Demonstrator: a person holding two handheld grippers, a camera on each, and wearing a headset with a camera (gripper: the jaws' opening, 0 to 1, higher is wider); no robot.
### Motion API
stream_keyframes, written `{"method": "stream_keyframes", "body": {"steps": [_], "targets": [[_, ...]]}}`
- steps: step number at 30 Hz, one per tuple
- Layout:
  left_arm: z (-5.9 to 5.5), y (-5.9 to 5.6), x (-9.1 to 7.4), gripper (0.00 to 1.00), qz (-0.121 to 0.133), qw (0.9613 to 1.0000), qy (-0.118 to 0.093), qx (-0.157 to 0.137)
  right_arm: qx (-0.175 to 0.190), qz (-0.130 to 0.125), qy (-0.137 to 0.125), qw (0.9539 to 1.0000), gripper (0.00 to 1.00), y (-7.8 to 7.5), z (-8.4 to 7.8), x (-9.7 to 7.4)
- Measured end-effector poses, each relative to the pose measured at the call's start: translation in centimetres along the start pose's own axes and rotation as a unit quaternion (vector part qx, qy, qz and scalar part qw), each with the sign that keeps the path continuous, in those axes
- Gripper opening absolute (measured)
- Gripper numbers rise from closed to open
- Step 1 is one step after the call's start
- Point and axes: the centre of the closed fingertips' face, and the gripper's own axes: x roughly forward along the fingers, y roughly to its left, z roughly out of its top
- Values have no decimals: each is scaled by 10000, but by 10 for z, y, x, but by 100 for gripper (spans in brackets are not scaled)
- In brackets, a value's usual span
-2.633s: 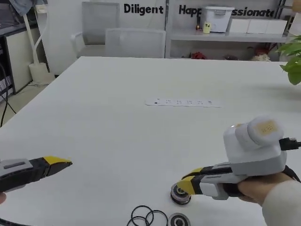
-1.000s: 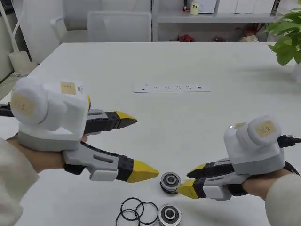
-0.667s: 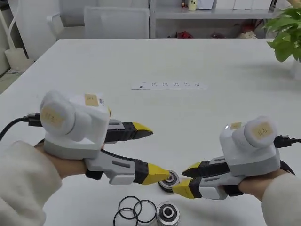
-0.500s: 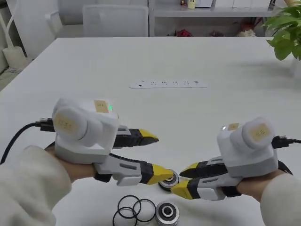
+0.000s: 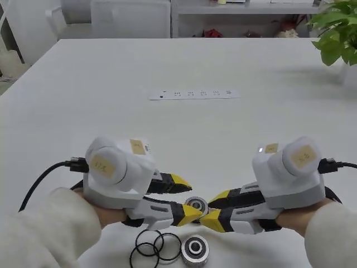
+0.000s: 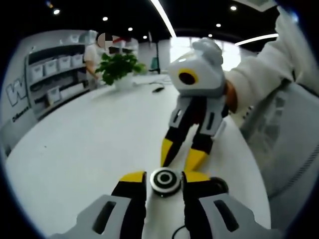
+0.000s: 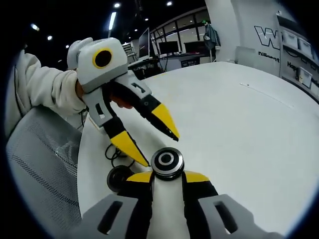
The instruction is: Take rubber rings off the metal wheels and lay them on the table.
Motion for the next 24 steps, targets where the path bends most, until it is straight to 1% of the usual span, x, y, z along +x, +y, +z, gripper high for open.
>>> {"method": "stream_keyframes", "body": {"steps": [3,8,10,11,12,19,24], "targets": [[-2,2,4,25,27,10000,20,-58,-32,-16,24,10000,19,-1,-1,0],[-4,0,6,20,-3,10000,31,-71,-97,-29,69,9999,18,-2,-4,1],[-10,-2,8,20,-38,9999,160,-43,-106,-29,77,9999,17,-2,-4,2],[-8,-2,8,20,-21,10000,74,-11,-103,-28,87,9999,17,-2,-5,2],[-8,-3,8,19,-48,9999,101,-36,-106,-28,75,9999,16,-2,-5,2],[-8,-3,9,16,9,9998,-10,-176,-141,-35,106,9998,14,-2,-6,3],[-8,-2,7,15,46,9997,-32,-235,-161,-14,108,9998,10,-2,-6,2]]}}
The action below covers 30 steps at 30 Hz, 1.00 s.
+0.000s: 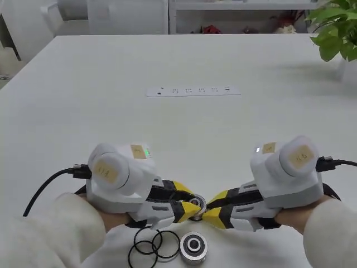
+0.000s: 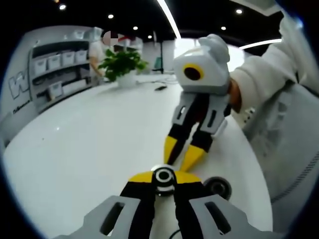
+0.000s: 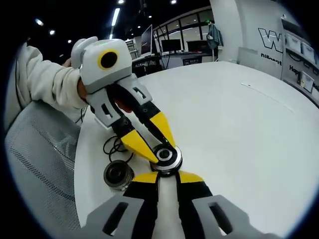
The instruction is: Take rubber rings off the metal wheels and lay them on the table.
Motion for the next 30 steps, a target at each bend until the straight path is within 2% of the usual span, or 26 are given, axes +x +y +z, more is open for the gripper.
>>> {"method": "stream_keyframes", "body": {"steps": [4,7,12,17,19,22,25,26,30], "targets": [[0,0,-1,15,11,10000,-10,-26,-83,-87,-31,9999,2,-3,1,-1],[-1,-1,-2,15,14,10000,-10,-12,-49,-67,-12,10000,2,-2,1,-1],[-2,-1,-4,14,40,10000,-30,0,764,-11,-118,9970,0,-5,2,-3],[-3,-1,-5,14,53,10000,-62,-25,1103,-20,-218,9937,0,-9,5,-6],[-3,-1,-5,14,66,9999,-71,-35,1599,36,-330,9866,0,-10,7,-7],[-3,-1,-5,14,81,9999,-77,-34,1837,77,-463,9819,0,-11,9,-8],[-3,-1,-5,14,96,9999,-79,-36,2148,129,-583,9748,0,-12,12,-9],[-3,-1,-5,14,103,9999,-76,-38,2197,124,-581,9738,0,-11,12,-9],[-4,-1,-5,14,127,9999,-39,-6,2167,116,-582,9744,0,-8,14,-10]]}}
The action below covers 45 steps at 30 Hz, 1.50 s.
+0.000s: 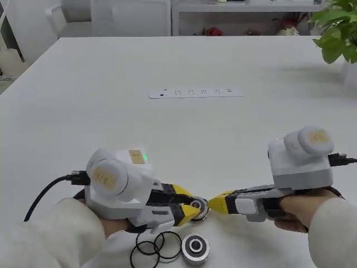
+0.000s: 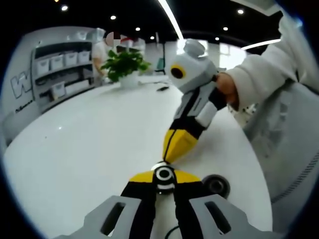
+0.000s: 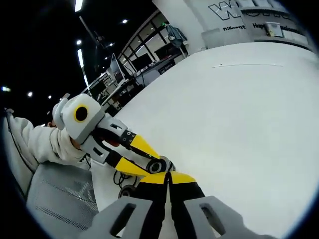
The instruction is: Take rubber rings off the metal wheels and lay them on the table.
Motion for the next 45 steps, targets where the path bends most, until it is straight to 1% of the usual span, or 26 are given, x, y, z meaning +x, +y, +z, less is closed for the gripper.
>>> {"method": "stream_keyframes", "body": {"steps": [1,3,9,19,22,24,26,28,29,31,35,38,39,41,45], "targets": [[0,0,0,14,-1,10000,-3,-6,48,87,-44,9999,0,4,2,1],[-1,0,0,14,6,10000,12,47,20,27,-13,10000,0,1,0,1],[-1,0,0,14,25,9999,57,86,38,82,-31,10000,0,4,2,1],[-1,1,0,14,31,10000,50,73,34,214,-52,9998,0,13,3,4],[-1,2,0,14,15,10000,-7,-14,-9,189,-41,9998,0,11,3,3],[-1,2,0,14,47,10000,-7,-16,36,234,-68,9997,0,12,4,3],[-1,2,0,14,72,10000,8,-24,109,353,-223,9991,0,16,11,3],[-1,2,0,14,94,9999,22,-43,50,241,-200,9995,0,13,12,3],[-1,2,0,14,99,9999,30,-84,12,214,-150,9997,0,12,10,3],[0,2,0,14,95,9999,51,-113,34,196,-106,9997,0,10,7,3],[0,1,0,15,100,9998,128,-144,38,176,-152,9997,0,11,10,2],[0,-5,0,22,-33,9998,164,-127,11,167,-151,9997,0,13,11,3],[0,-7,0,24,-56,9998,191,-79,9,162,-147,9998,0,13,10,3],[0,-7,-1,27,-54,9997,227,-71,11,158,-144,9998,0,14,10,2],[3,-8,-4,28,-57,9997,220,-81,1,151,-155,9998,0,14,12,2]]}}
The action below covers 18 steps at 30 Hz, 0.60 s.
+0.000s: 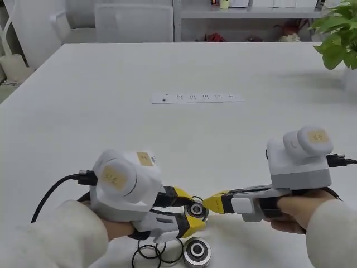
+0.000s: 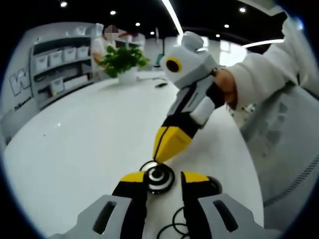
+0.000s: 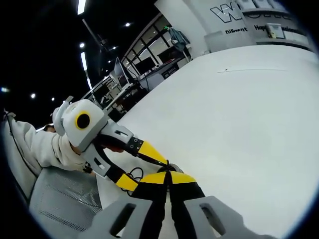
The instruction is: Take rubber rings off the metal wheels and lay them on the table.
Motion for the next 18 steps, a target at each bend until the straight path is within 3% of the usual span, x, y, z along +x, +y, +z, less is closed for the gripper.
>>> {"method": "stream_keyframes", "body": {"steps": [8,18], "targets": [[11,1,-11,33,94,9998,-166,-6,-50,-21,-17,10000,0,1,4,-1],[29,-3,-29,38,198,9990,-399,103,-70,-48,-238,9997,0,4,18,-9]]}}
